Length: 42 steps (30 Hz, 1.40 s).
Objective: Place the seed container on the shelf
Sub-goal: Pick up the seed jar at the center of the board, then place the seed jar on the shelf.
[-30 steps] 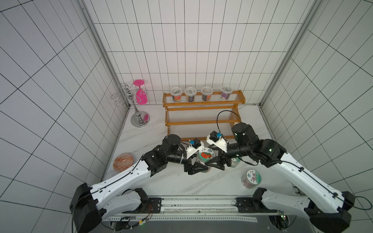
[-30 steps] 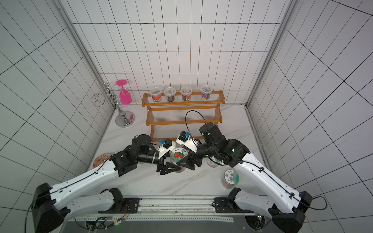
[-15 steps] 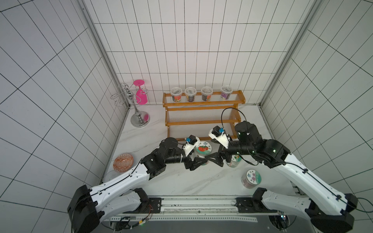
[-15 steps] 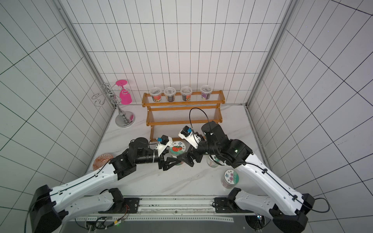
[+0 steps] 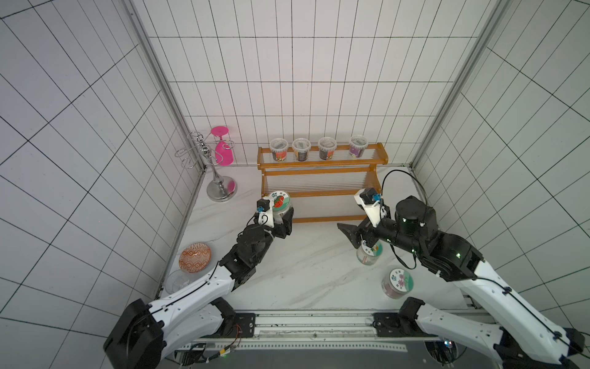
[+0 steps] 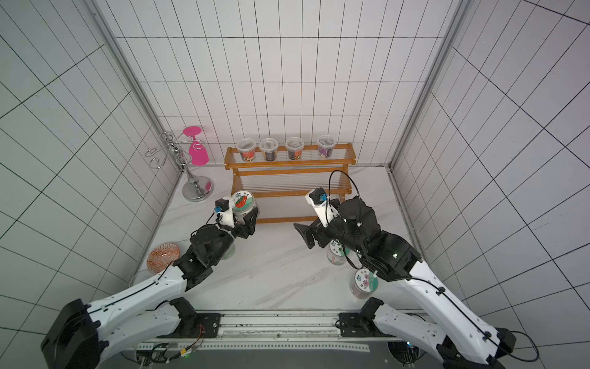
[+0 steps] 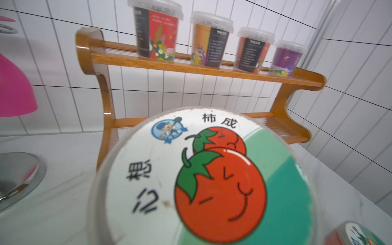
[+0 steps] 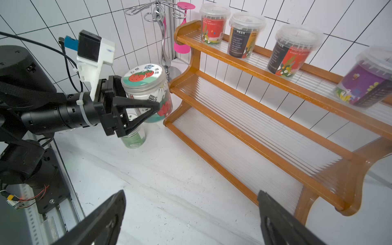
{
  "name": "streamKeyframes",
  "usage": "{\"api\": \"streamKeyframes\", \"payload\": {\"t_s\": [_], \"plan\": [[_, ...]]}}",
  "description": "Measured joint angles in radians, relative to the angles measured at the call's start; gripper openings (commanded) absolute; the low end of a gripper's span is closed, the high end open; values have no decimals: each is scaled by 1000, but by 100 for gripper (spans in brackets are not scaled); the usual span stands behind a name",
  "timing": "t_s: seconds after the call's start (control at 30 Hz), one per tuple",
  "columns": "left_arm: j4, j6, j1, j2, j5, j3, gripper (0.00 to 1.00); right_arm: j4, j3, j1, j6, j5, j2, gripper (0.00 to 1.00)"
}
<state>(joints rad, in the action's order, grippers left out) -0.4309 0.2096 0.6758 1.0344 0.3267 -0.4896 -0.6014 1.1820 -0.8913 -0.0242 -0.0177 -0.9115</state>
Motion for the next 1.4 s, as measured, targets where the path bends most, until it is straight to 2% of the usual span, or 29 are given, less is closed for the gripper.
{"api": "streamKeyframes", "payload": {"t_s": [0.27,0.77,1.1,1.4], "plan": [[-95,-8,-66,224,115,-58,42,6,-31,2,14,16,-3,99],[-148,-38,-122,479,98,-261,42,47,-96,15,40,6,3,99],[-163,-71,-137,597,92,-351,42,61,-103,22,44,3,3,99],[-150,-72,-170,651,95,-409,42,65,-120,30,44,3,16,99]]}}
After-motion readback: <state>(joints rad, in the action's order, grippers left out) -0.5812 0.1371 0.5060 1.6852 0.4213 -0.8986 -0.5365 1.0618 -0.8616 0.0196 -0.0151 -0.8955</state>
